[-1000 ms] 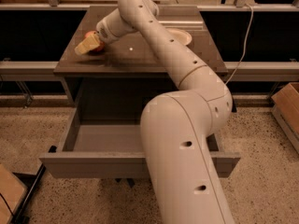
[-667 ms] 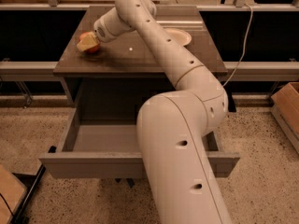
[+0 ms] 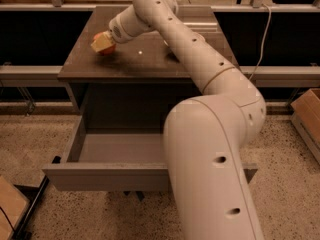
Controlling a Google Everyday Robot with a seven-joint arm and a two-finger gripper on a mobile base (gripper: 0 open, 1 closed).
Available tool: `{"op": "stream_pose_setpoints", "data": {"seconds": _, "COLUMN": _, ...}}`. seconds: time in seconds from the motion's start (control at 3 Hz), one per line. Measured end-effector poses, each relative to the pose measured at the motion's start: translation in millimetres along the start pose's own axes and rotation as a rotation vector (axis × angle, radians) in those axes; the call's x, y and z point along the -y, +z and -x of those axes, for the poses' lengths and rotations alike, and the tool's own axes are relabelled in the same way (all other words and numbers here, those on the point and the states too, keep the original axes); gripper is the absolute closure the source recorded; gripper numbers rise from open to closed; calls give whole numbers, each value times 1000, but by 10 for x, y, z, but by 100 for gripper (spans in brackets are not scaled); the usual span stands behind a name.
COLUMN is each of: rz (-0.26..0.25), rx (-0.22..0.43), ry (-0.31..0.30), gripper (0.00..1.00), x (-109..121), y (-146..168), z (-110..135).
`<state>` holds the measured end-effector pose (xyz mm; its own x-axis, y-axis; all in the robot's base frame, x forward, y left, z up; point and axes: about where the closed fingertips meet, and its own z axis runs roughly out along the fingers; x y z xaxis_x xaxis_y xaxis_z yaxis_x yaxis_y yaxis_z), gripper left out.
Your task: Place apple into top drawer
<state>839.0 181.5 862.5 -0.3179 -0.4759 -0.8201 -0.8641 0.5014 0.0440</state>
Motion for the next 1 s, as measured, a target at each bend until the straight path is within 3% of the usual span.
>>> {"op": "stream_pose_setpoints", "data": {"seconds": 0.33, "rz": 40, "rx": 1, "ry": -17, "gripper": 100, "x": -177, "y": -359, "z": -237}}
{"op": "stream_pose_setpoints", "data": {"seconds": 0.67, "rz": 94, "rx": 64, "ry": -84, "gripper": 100, "x": -516, "y": -858, "z": -377}}
{"op": "stream_pose_setpoints", "data": {"seconds": 1.0, "rz": 161, "rx": 71, "ry": -143, "gripper": 100, "x": -993, "y": -1389, "z": -736}}
